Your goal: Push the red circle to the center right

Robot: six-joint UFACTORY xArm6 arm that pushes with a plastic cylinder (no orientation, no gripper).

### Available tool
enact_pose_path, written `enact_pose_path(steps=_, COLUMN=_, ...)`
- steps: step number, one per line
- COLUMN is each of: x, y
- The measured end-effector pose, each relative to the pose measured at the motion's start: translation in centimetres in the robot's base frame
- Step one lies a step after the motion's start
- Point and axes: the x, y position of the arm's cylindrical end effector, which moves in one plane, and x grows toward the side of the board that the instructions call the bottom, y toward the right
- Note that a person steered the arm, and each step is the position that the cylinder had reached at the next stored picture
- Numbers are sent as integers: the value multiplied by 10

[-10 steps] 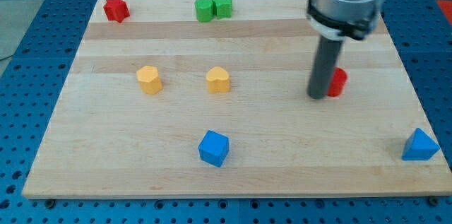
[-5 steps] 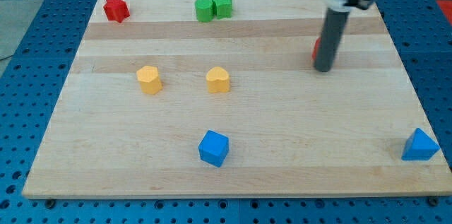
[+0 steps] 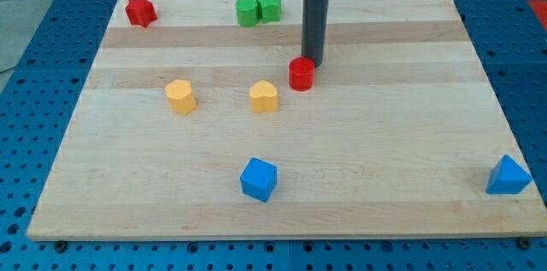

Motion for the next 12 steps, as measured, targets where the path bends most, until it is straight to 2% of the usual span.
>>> enact_pose_path(steps=1, x=-5, y=63)
enact_pose_path(steps=2, x=30, y=89)
enact_pose_path(steps=3, x=58, y=41)
enact_pose_path(steps=4, x=49, y=-52)
enact_pose_path(steps=5, x=8, y=-98)
enact_pose_path(steps=6, x=9, y=-71)
enact_pose_path(steps=9, x=58, y=100)
enact_pose_path(steps=10, x=53, y=144)
enact_pose_path(steps=11, x=32, y=134)
enact_pose_path(steps=12, x=30, y=53)
